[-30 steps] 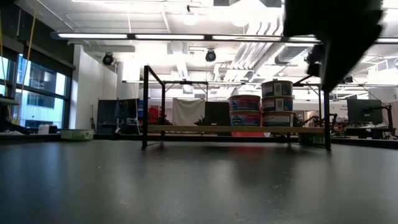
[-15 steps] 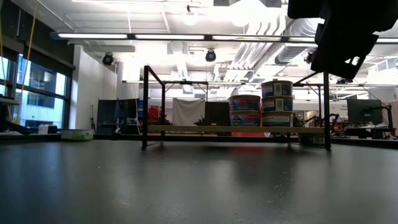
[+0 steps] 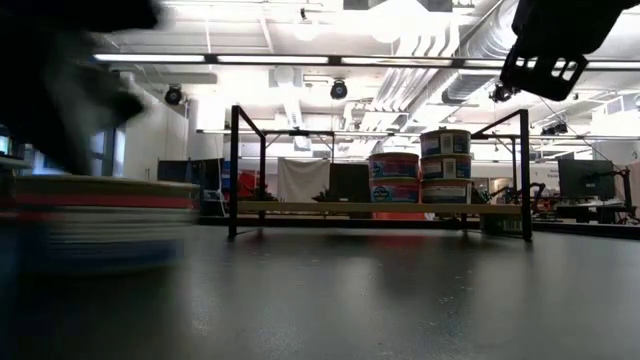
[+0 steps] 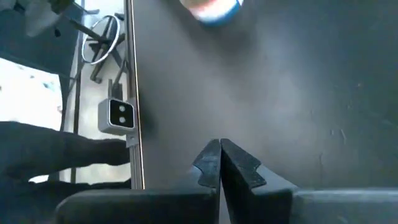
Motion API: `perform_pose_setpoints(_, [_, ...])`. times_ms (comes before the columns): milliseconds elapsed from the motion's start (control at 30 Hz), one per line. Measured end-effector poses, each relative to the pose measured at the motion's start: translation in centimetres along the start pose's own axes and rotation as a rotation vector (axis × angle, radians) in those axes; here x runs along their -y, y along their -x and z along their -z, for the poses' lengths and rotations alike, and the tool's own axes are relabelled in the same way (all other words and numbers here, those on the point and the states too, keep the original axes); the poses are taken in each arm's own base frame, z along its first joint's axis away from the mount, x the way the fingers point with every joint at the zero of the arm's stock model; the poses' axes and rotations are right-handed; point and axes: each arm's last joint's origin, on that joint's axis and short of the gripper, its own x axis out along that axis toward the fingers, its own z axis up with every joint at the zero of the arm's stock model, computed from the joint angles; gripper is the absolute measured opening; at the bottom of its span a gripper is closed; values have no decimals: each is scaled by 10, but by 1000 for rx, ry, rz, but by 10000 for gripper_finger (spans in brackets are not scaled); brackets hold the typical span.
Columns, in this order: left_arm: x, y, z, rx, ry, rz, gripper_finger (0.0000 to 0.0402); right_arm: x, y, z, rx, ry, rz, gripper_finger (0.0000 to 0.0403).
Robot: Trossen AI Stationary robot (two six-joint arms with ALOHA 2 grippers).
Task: Stack canned seafood by type on shelf
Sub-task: Stack the blue-pink tuna can on top of the other blue-pink tuna can on the shelf
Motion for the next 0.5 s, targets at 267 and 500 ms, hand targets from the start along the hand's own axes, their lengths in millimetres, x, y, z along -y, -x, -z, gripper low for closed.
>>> perform_pose_setpoints(267, [-39, -56, -58, 241, -110, 88, 0, -2, 0, -3, 25, -55, -21, 0])
perform_pose_setpoints(500, [-46, -21, -85, 296, -148, 120, 0, -7, -4, -10, 94, -61, -88, 0])
